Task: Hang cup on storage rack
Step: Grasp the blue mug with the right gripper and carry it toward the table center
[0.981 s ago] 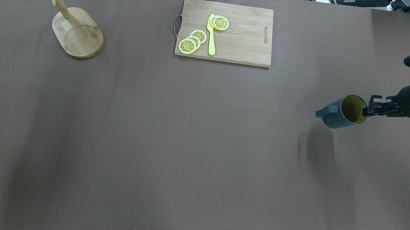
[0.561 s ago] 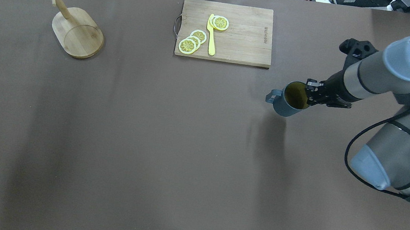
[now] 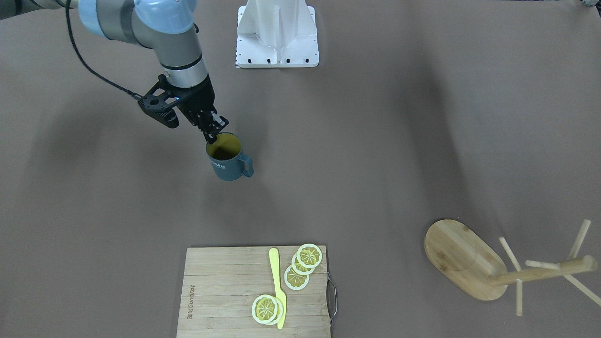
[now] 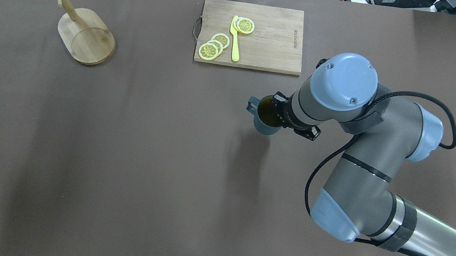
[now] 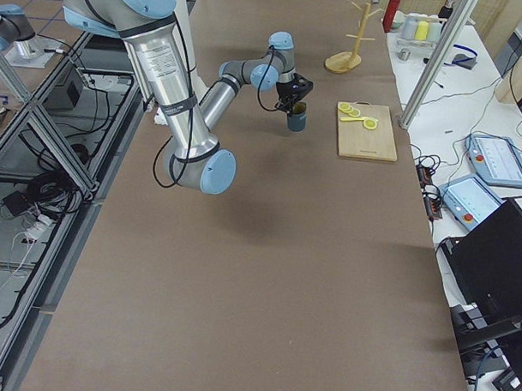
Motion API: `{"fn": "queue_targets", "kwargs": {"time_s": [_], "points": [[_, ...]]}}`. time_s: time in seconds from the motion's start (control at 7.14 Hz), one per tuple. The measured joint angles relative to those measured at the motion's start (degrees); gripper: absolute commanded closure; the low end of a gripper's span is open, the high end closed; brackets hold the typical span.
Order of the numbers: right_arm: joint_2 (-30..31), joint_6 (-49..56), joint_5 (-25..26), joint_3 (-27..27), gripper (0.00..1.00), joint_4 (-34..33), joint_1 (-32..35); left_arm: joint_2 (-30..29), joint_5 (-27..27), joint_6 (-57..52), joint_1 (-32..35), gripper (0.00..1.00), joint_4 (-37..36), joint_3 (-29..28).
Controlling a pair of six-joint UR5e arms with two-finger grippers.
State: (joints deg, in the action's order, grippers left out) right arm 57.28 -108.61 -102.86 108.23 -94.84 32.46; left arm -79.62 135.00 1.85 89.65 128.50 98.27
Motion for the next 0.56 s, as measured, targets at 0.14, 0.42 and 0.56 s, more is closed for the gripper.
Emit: {"fn": "queue_targets", "kwargs": {"time_s": [0.14, 0.42, 0.56], "points": [[-2.58, -5.54, 0.90, -0.42, 1.00, -2.47, -2.22, -0.01, 0.00, 0.00, 0.00, 0.01, 0.00, -0.01], [-7.26, -13.26, 3.05, -4.04, 1.00, -5.03, -5.38, -0.06, 0.00, 0.00, 0.00, 0.01, 0.00, -0.07], [-9.83, -14.92, 3.69, -7.00, 1.00, -5.36, -5.96, -0.08, 0.02, 0.00, 0.00, 0.01, 0.00, -0.07]]}}
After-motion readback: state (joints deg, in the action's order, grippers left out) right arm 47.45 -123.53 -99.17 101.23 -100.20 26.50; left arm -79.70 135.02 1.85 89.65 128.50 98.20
